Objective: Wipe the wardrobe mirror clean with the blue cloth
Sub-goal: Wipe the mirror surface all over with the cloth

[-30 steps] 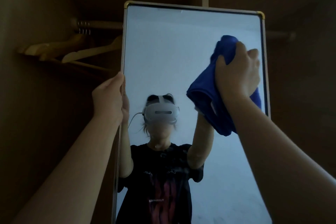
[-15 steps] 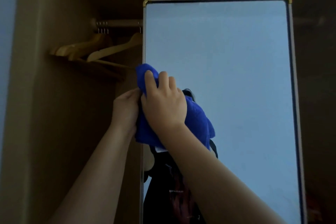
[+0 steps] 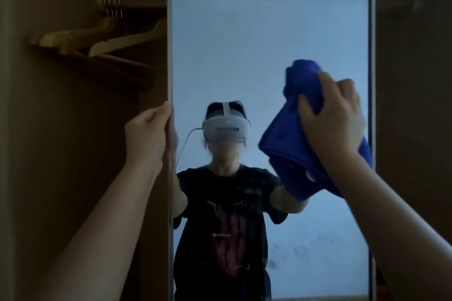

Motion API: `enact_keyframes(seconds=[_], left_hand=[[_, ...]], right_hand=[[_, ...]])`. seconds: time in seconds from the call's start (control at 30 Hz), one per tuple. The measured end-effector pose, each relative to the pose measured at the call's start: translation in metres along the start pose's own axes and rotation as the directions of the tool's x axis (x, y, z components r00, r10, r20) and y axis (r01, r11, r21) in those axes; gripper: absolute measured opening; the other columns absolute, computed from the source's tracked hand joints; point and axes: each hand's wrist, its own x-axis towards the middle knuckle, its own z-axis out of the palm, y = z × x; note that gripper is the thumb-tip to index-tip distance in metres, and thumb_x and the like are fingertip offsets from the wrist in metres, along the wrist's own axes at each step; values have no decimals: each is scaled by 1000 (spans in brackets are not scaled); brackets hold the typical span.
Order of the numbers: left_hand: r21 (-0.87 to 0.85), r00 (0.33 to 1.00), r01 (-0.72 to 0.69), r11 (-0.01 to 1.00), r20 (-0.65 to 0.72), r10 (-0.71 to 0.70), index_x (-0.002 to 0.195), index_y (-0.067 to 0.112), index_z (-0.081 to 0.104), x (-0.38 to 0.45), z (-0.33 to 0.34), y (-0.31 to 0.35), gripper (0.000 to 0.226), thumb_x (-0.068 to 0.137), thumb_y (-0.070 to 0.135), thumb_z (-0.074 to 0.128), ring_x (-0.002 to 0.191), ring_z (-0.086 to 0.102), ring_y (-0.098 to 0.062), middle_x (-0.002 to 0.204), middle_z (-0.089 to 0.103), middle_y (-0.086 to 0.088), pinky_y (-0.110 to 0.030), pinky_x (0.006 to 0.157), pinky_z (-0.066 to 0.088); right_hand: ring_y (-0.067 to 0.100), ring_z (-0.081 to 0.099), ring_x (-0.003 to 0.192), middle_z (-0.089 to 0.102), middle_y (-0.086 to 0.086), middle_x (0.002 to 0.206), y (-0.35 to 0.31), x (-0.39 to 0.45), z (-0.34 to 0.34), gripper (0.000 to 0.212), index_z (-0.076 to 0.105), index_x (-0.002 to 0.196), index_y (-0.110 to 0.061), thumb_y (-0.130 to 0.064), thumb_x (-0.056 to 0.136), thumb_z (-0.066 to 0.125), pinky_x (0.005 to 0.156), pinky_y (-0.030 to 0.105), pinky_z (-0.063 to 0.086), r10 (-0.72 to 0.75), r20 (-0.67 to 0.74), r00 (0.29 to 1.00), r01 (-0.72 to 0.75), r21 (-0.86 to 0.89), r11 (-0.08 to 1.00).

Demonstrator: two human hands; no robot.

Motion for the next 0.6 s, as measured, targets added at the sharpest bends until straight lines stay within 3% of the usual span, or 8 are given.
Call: enact_keyframes(seconds=[0.13,0.23,0.37,0.47,0.6], left_hand=[[27,1000,2,1000,-16,-2,72,27,64,-14,-8,-15,19,88,35,58,66,63,-4,70,62,5,-20,66,52],[64,998,6,998,-56,-2,74,21,63,-27,-11,-29,26,89,40,54,71,58,-11,72,59,0,-25,73,48],[35,997,31,999,-69,-29,76,20,60,-38,-12,-37,27,90,41,51,60,53,-5,68,52,1,-19,63,43],[28,997,57,998,-44,-56,74,20,60,-34,-15,-37,26,90,40,52,60,51,-6,67,52,2,-21,62,43],[10,997,80,997,5,-80,71,16,58,-31,-18,-36,30,89,40,55,48,50,-6,53,51,5,-23,51,43]], right_hand=[[33,49,106,48,15,117,48,-8,-16,43,47,130,-16,-29,90,54,77,35,34,167,-78,983,-166,16,986],[34,47,110,46,16,123,62,-16,-19,43,43,132,-14,-28,93,51,78,36,33,237,-98,966,-235,33,971],[34,43,116,43,16,128,54,-21,-15,47,35,138,-23,-30,94,48,82,43,38,318,-129,939,-316,37,948],[33,46,112,43,16,124,41,-24,-10,44,41,134,-24,-34,92,50,76,38,34,303,-118,946,-301,30,953],[32,47,105,45,14,118,6,-35,3,49,44,131,-25,-47,87,55,70,36,34,153,-46,987,-153,-4,988]])
